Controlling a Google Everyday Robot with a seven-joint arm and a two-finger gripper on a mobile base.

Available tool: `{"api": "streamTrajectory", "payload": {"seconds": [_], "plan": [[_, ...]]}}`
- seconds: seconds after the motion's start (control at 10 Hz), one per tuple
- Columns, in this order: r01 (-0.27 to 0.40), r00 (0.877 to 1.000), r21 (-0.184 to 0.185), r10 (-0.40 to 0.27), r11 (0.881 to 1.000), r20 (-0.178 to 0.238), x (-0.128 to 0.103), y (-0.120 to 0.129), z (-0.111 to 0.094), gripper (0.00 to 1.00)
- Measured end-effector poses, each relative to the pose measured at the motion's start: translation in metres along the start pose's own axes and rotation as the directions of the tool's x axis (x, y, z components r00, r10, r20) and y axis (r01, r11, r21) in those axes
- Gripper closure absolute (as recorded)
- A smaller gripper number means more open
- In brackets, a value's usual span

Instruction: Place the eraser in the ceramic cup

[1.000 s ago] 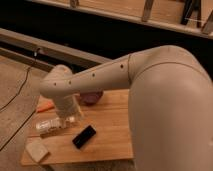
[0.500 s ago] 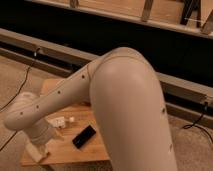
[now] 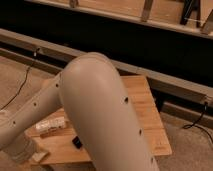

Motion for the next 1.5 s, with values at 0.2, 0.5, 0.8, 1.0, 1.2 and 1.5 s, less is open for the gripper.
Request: {"api": "streamTrajectory", "payload": {"seconds": [0.2,0.5,0.8,1.0,1.2,1.5], "plan": [[0.001,0.998,0.011,-0.002,1.000,0.058,-0.024,0.009,0.004,0.35],[-0.023,0.991,0.040,0.018,0.999,0.134,-0.051,0.006,0.011,0.35],[-0.058,0.979,0.069,0.044,0.996,0.197,-0.075,-0.006,0.018,0.35],[-0.067,0.973,0.079,0.048,0.995,0.226,-0.092,-0.009,0.018,0.35],[-0.070,0.971,0.094,0.047,0.993,0.233,-0.111,-0.015,0.018,0.35],[-0.059,0.978,0.101,0.037,0.993,0.207,-0.132,-0.027,0.019,0.35]]}}
